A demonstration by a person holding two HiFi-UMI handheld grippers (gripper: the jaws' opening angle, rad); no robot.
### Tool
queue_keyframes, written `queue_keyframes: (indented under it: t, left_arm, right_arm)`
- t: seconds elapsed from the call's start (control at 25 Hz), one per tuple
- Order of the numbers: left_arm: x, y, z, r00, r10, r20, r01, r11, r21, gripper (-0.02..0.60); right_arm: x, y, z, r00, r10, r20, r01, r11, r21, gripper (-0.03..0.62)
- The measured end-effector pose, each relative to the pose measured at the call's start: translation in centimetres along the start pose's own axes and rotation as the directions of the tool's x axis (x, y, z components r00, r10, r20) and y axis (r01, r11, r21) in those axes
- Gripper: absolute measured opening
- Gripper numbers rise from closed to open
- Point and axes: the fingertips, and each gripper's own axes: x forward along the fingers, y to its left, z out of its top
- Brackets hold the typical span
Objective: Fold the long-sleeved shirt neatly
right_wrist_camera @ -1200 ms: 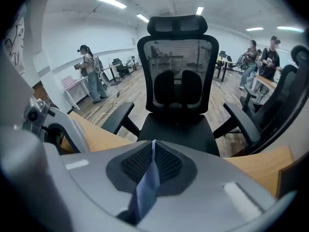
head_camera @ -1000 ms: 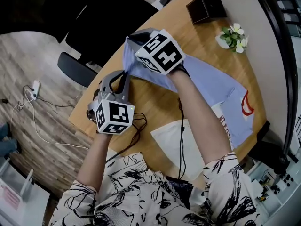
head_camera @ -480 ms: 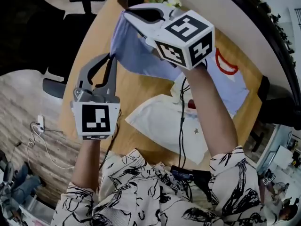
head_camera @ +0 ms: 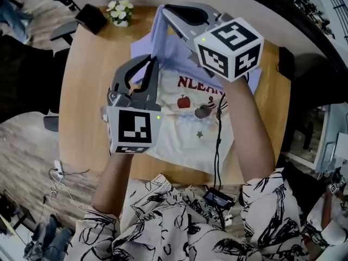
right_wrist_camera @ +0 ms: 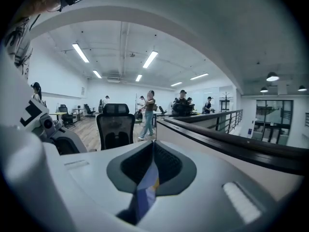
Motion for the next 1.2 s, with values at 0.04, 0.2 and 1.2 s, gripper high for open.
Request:
queue_keyframes:
  t: [0.04,0.2,1.2]
  left_arm:
    - [0.7,-2.0,0.7,1.000,-0.028,0.002,0.028,1.000,0.004,0.026]
    - [3.2,-9.8,1.7,0.992,-0.126,-0.009,0.126,0.992,0.005,0.026]
    - [16.7,-37.0,-4.5,0.882,-0.400,-0.251,0.436,0.893,0.111,0.028]
  right_arm:
    - [-2.1,-1.0,-0.5,1.000,-0.028,-0.001,0.028,1.000,0.004,0.023]
    - [-9.1,-4.3,-4.4,0.992,-0.124,-0.036,0.126,0.992,0.028,0.023]
    - [-30.1,-16.1,-32.7,0.879,-0.339,-0.337,0.416,0.889,0.192,0.026]
